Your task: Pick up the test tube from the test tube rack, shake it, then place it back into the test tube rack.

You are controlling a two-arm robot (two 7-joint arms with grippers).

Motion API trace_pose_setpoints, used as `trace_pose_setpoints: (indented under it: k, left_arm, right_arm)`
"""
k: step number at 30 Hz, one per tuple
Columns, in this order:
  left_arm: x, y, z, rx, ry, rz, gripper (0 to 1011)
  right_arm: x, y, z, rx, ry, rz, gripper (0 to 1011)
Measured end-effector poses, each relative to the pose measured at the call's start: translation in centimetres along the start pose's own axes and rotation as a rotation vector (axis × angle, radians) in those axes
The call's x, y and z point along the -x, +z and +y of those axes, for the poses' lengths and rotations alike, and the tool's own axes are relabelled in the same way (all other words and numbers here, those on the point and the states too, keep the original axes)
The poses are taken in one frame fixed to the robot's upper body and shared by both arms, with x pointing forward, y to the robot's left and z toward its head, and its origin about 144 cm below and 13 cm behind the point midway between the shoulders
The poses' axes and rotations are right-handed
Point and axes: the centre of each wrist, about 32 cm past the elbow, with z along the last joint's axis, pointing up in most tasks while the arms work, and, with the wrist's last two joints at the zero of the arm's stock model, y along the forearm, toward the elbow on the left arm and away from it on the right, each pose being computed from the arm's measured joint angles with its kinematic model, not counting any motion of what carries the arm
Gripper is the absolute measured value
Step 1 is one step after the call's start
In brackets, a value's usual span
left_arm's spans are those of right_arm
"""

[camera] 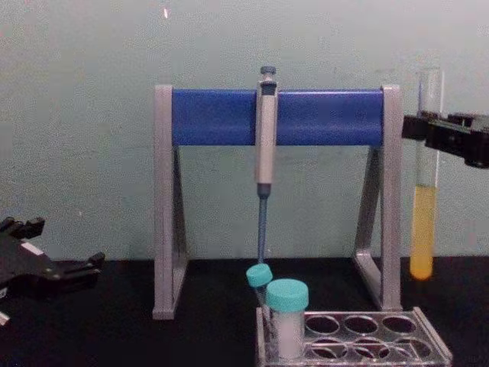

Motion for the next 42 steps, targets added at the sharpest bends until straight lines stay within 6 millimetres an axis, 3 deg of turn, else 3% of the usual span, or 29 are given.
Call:
trace_pose_setpoints:
  k: [13, 24, 34, 42]
  left_arm:
    - [0.0, 0.0, 0.0, 0.000, 0.000, 0.000, 1001]
    - [0.0, 0.0, 0.0, 0.000, 0.000, 0.000, 1001]
    - [0.0, 0.0, 0.0, 0.000, 0.000, 0.000, 1001]
    - [0.0, 0.0, 0.0, 0.000, 0.000, 0.000, 1001]
  right_arm:
    - [0.5, -1.2, 3.3, -0.114, -0.073, -0.016, 234]
    - [0.8, -2.2, 4.9, -0.162, 0.080, 0.051, 234]
    - [-0.1, -1.7, 2.8, -0.104, 0.232, 0.074, 234]
    - [-0.8, -0.8, 0.3, -0.037, 0.209, 0.026, 235]
